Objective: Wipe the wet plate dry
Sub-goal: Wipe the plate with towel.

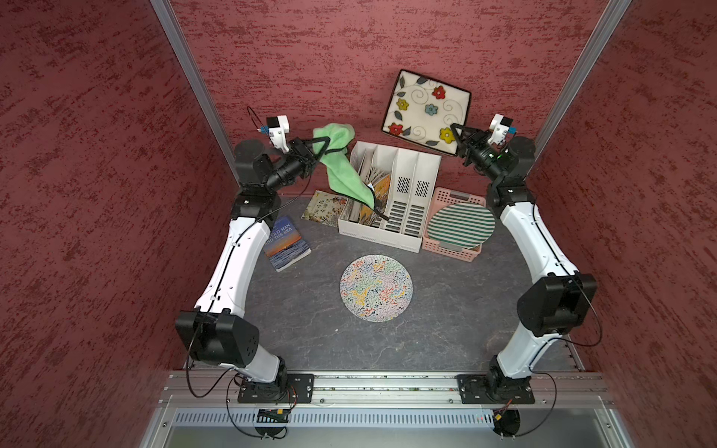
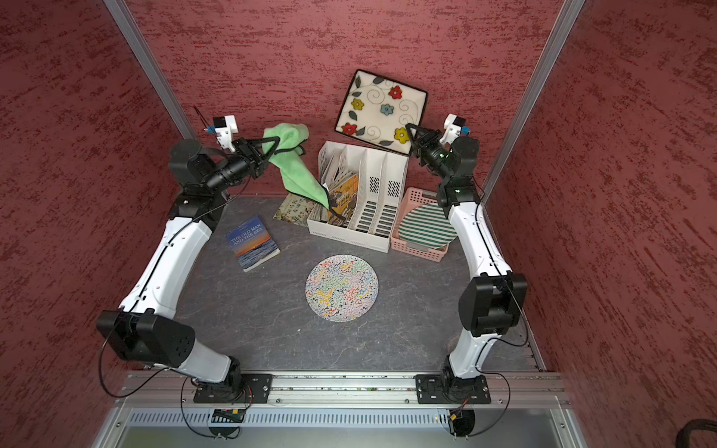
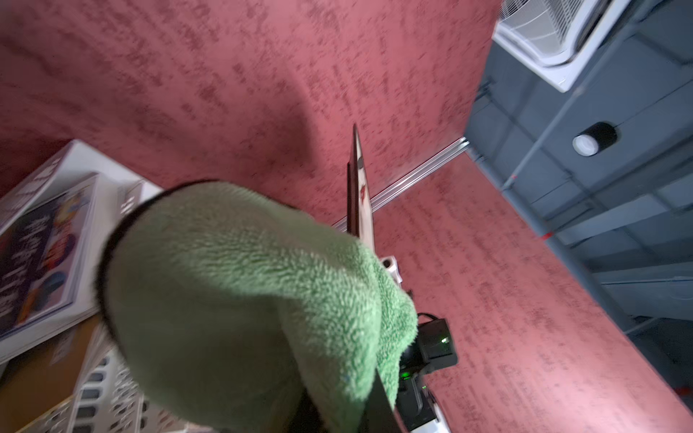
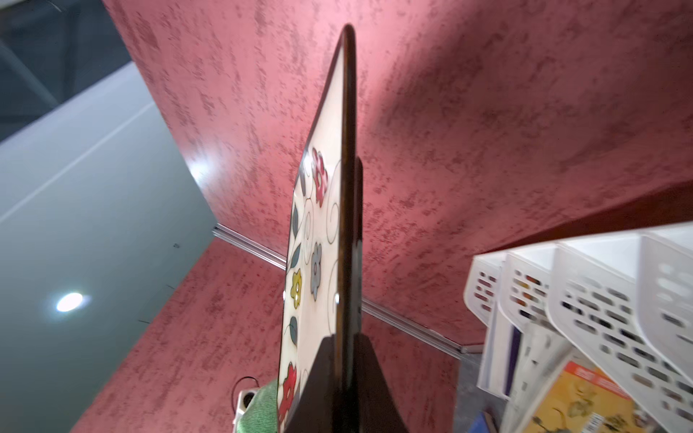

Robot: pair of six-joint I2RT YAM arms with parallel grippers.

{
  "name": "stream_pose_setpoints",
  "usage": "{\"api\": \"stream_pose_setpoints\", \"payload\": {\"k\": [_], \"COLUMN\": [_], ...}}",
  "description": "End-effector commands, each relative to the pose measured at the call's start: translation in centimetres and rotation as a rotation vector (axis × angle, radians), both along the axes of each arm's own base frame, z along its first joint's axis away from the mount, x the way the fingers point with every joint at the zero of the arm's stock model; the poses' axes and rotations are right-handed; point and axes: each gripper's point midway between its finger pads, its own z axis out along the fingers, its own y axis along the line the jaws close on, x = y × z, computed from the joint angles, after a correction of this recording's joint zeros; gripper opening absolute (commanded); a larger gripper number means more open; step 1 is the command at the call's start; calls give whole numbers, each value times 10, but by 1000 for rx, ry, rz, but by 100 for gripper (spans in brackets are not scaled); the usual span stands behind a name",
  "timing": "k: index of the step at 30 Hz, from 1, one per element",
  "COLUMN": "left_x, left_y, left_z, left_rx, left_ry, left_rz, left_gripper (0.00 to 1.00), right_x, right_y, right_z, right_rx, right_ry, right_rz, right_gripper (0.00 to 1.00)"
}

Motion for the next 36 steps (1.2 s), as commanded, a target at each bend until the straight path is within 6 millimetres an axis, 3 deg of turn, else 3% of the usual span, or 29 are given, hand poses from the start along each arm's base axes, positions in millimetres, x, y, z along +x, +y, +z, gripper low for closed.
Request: {"api": "stream_pose_setpoints", "payload": {"k": [1,8,15,23,26,29,33,36], "left_x": [-30,-18,-20,-17,-14,-7,0,-2], "left_y": [3,5,-5,-21,-19,0,24,25], "left_z": [63,78,102,101,96,81,60,70], "left_rx": [-214,-330,-390,-436,-467,-489,-497,-494], "left_ry": [-203,-224,-276,-264,-256,-230,-166,-179], "left_rz": [-126,-155,-208,-248,-242,-175,-57,-61], "left_gripper": [0,0,0,0,0,0,0,0], "right_x": [-85,-89,-100,-123,-117,-104,-103,-102], "right_y": [22,55,111,153,149,124,101,101], "right_z": [103,90,53,61,69,82,102,105], "right_rx": [172,185,101,124,161,225,252,281], "right_ry": [-391,-384,-302,-375,-398,-412,-459,-475], "right_rz": [201,333,470,584,552,468,419,428], "right_gripper": [0,0,0,0,0,0,0,0]}}
